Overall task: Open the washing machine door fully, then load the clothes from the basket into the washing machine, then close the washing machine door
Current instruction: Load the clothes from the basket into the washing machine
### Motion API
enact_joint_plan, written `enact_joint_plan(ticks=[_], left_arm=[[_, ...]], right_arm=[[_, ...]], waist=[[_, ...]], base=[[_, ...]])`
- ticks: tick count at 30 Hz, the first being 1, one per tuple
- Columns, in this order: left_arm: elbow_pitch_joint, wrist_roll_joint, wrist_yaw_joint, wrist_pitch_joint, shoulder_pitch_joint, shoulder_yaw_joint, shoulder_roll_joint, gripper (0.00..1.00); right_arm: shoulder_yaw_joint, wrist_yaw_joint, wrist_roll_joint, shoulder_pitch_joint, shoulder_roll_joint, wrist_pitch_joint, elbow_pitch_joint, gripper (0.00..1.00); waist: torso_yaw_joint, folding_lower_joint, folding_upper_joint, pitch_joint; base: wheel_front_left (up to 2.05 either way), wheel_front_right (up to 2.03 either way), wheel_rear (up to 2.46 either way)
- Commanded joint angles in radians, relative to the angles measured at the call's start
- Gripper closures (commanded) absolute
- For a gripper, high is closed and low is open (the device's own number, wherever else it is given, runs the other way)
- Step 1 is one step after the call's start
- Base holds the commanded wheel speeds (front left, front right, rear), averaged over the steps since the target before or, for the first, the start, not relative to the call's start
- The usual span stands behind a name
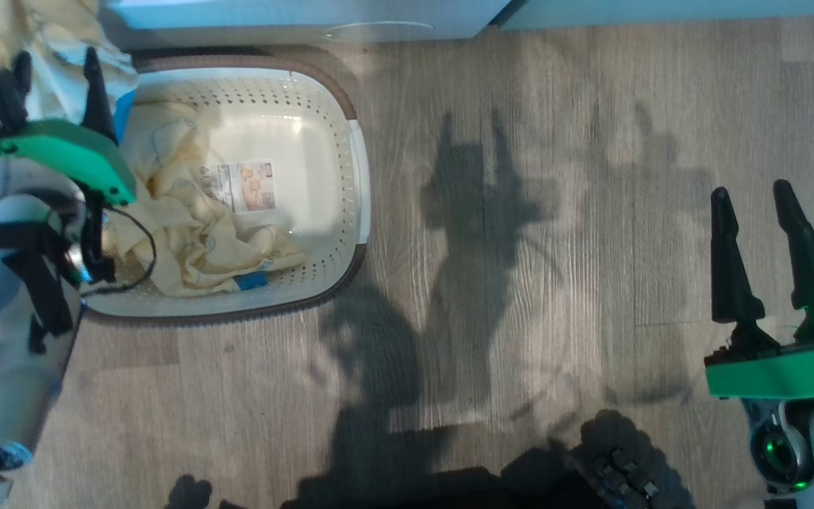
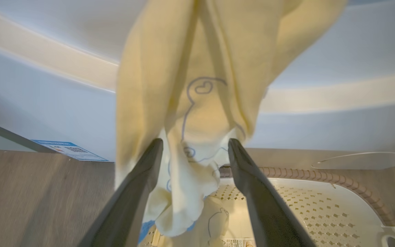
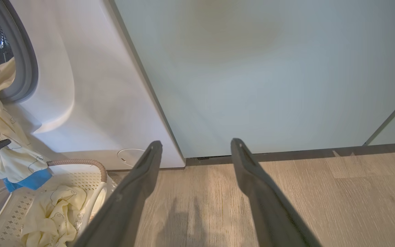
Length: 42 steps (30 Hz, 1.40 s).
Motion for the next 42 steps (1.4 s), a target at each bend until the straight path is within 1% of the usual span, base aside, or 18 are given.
enact_joint_plan(ticks=[1,5,6,7,8,9,15,21,25,27,29,30,31,37,38,42], left_arm=[[-0.006,-0.007,-0.005,-0.009,-0.017,0.038,0.050,0.00],[0.056,-0.013,-0.019,-0.015,-0.065,0.042,0.054,0.00],[0.071,-0.014,-0.023,-0.017,-0.074,0.042,0.054,0.18],[0.084,-0.014,-0.027,-0.018,-0.083,0.041,0.053,0.56],[0.096,-0.015,-0.031,-0.019,-0.089,0.040,0.052,0.98],[0.109,-0.017,-0.035,-0.019,-0.095,0.038,0.051,1.00],[0.151,-0.018,-0.057,-0.026,-0.109,0.025,0.041,1.00],[0.130,-0.039,-0.113,-0.003,-0.090,0.003,0.027,1.00],[0.074,-0.057,-0.147,0.050,-0.065,-0.009,0.041,1.00],[0.026,-0.068,-0.160,0.084,-0.051,-0.012,0.052,1.00],[-0.041,-0.073,-0.162,0.121,-0.034,-0.015,0.070,1.00],[-0.122,-0.090,-0.165,0.170,-0.014,-0.014,0.087,1.00],[-0.168,-0.093,-0.163,0.192,-0.006,-0.012,0.101,1.00],[-0.449,-0.109,-0.127,0.352,0.038,0.006,0.200,1.00],[-0.449,-0.109,-0.127,0.352,0.038,0.006,0.200,1.00],[-0.609,-0.111,-0.093,0.442,0.031,0.032,0.265,1.00]], right_arm=[[0.021,0.001,0.005,-0.004,-0.015,-0.007,-0.027,0.00],[0.026,0.001,0.012,-0.012,-0.015,-0.007,-0.025,0.00],[0.027,0.001,0.013,-0.014,-0.015,-0.007,-0.024,0.00],[0.028,0.001,0.015,-0.016,-0.015,-0.007,-0.023,0.00],[0.029,0.001,0.016,-0.017,-0.015,-0.007,-0.023,0.00],[0.029,0.001,0.017,-0.018,-0.015,-0.007,-0.022,0.00],[0.023,0.001,0.020,-0.017,-0.015,-0.007,-0.022,0.00],[0.012,0.001,0.012,-0.012,-0.015,-0.007,-0.022,0.00],[0.008,0.001,0.007,-0.008,-0.015,-0.007,-0.021,0.00],[0.004,0.001,0.005,-0.006,-0.015,-0.007,-0.020,0.00],[0.002,0.001,0.005,-0.002,-0.015,-0.007,-0.020,0.00],[0.000,0.001,0.005,0.002,-0.015,-0.007,-0.020,0.00],[0.000,0.001,0.006,0.003,-0.015,-0.007,-0.020,0.00],[0.005,0.001,0.025,0.002,-0.015,-0.007,-0.018,0.00],[0.005,0.001,0.025,0.002,-0.015,-0.007,-0.018,0.00],[0.015,0.001,0.045,-0.004,-0.015,-0.007,-0.014,0.00]], waist=[[-0.005,-0.0002,0.0000,0.007],[-0.012,-0.0002,0.0000,0.020],[-0.013,-0.0002,0.0000,0.022],[-0.014,-0.0002,0.0000,0.024],[-0.015,-0.0002,0.0000,0.024],[-0.015,-0.0002,0.0000,0.025],[-0.008,-0.0002,0.0000,0.023],[0.020,-0.0002,0.0000,0.008],[0.039,-0.0002,0.0000,-0.007],[0.047,-0.0002,0.0000,-0.015],[0.054,-0.0002,0.0000,-0.022],[0.059,-0.0002,0.0000,-0.029],[0.061,-0.0002,0.0000,-0.032],[0.054,-0.0002,0.0000,-0.043],[0.054,-0.0002,0.0000,-0.043],[0.038,-0.0002,0.0000,-0.046]], base=[[0.00,0.00,0.00],[0.00,0.00,0.00],[0.00,0.00,0.00],[0.00,0.00,0.00],[0.00,0.00,0.00],[0.00,0.00,0.00],[0.00,0.00,0.00],[0.00,0.00,0.00],[0.00,0.00,0.00],[0.00,0.00,0.00],[0.00,0.00,0.00],[0.00,0.00,0.00],[0.00,0.00,0.00],[0.00,0.00,0.00],[0.00,0.00,0.00],[0.00,0.00,0.00]])
